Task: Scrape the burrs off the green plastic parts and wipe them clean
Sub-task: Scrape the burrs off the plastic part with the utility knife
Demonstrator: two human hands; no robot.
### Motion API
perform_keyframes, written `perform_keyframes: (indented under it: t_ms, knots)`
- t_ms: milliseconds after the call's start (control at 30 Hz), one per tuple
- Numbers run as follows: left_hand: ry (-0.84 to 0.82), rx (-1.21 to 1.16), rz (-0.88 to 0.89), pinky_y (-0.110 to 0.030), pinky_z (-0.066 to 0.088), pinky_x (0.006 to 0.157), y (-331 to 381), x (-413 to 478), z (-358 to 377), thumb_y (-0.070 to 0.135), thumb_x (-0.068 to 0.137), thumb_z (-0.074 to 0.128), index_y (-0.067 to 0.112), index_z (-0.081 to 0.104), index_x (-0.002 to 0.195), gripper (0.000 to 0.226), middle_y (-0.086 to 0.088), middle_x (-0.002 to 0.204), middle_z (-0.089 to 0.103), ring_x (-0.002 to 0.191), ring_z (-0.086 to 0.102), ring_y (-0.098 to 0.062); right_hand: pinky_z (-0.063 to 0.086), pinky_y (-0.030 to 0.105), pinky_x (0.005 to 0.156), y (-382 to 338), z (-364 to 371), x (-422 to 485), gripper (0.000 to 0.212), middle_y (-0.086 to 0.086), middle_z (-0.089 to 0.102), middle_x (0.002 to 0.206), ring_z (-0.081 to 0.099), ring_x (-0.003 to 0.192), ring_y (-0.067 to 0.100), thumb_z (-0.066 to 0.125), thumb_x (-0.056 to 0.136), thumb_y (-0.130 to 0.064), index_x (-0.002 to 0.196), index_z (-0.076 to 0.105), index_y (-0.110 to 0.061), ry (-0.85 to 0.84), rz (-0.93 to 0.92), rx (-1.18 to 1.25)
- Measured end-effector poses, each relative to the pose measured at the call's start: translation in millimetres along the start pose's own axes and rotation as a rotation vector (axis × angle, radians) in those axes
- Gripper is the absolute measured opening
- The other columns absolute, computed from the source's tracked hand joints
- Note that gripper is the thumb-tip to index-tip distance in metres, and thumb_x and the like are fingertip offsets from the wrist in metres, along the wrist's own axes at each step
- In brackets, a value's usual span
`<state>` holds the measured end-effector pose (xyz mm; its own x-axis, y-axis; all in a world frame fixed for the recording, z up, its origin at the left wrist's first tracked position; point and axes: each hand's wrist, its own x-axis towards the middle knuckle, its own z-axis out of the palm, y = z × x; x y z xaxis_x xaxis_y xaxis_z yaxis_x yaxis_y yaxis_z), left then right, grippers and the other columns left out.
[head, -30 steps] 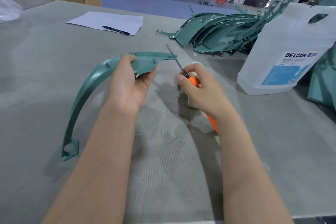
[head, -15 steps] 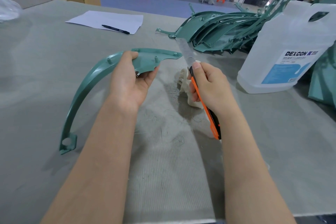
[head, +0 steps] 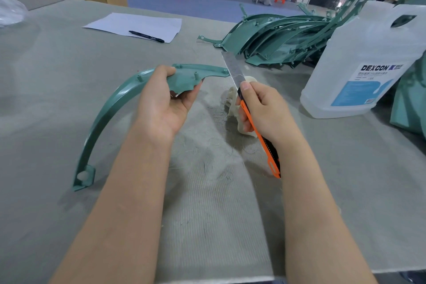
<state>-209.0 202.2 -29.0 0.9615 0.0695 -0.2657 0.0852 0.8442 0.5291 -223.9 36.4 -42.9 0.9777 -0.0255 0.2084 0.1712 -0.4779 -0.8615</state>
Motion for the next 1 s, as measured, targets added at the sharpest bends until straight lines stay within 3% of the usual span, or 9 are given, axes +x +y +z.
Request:
perform_keyframes:
  t_ms: [167, 733, 1000]
  knots:
    - [0.011, 0.006, -0.004, -0.022, 0.052, 0.045, 0.5, -0.6, -0.5, 0.006, 0.093, 0.05, 0.0, 0.051, 0.103, 0.012, -0.019, 0.111, 0.057, 0.109, 0.063, -0.037, 0.042, 0.028, 0.047, 2.7, 0.3, 0.5, 0.04, 0.007, 0.052, 0.06, 0.049, 0.048, 0.022, 0.037, 0.104, -0.032, 0.073, 0.051, -0.012, -0.05, 0.015, 0.049]
    - [-0.002, 0.003, -0.01, -0.023, 0.054, 0.047, 2.3, -1.8, -1.1, 0.007, 0.093, 0.05, 0.0, 0.053, 0.102, 0.012, -0.019, 0.108, 0.06, 0.103, 0.066, -0.038, 0.044, 0.027, 0.046, 3.7, -1.3, 0.5, 0.04, 0.003, 0.052, 0.055, 0.048, 0.045, 0.017, 0.035, 0.105, -0.032, 0.076, 0.054, -0.011, -0.131, 0.014, 0.145]
    - [-0.014, -0.035, -0.009, -0.023, 0.053, 0.048, 3.2, -0.5, -2.4, 0.005, 0.092, 0.051, 0.0, 0.053, 0.099, 0.009, -0.02, 0.111, 0.058, 0.109, 0.063, -0.037, 0.043, 0.029, 0.049, 0.0, -0.8, -0.6, 0.04, 0.0, 0.055, 0.055, 0.049, 0.044, 0.018, 0.035, 0.105, -0.036, 0.084, 0.053, -0.008, -0.075, 0.04, 0.218]
